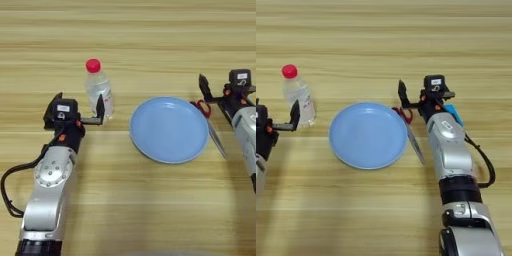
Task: Move the objects on the table
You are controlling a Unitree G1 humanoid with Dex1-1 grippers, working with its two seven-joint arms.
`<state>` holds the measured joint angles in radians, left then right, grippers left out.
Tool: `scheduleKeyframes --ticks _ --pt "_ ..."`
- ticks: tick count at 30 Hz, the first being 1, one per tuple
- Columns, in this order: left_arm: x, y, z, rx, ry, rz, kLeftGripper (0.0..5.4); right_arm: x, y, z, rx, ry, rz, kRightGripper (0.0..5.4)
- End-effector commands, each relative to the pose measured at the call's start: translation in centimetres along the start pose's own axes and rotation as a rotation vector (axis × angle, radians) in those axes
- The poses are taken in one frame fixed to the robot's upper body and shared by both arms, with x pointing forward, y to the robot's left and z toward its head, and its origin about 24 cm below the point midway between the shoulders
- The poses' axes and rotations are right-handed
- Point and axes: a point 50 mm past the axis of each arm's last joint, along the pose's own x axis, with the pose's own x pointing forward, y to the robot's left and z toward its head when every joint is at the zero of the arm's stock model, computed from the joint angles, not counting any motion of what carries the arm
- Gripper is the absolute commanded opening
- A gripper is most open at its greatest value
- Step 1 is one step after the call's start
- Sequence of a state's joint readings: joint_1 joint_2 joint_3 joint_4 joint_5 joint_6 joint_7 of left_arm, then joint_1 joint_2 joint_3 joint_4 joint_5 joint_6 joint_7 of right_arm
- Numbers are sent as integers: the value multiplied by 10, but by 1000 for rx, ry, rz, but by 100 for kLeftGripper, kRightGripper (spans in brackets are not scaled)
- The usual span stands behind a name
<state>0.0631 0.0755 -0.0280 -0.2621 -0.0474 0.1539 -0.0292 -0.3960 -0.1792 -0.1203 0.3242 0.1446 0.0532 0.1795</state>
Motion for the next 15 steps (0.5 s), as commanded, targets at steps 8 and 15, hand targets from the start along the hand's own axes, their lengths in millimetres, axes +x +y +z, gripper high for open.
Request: scheduleKeyframes --ticks 8,15 --pt "8 0 -11 20 32 -4 540 4 5 6 -3 -20 1 536" --pt "15 3 -16 23 34 -5 540 4 7 7 -1 -26 5 536"
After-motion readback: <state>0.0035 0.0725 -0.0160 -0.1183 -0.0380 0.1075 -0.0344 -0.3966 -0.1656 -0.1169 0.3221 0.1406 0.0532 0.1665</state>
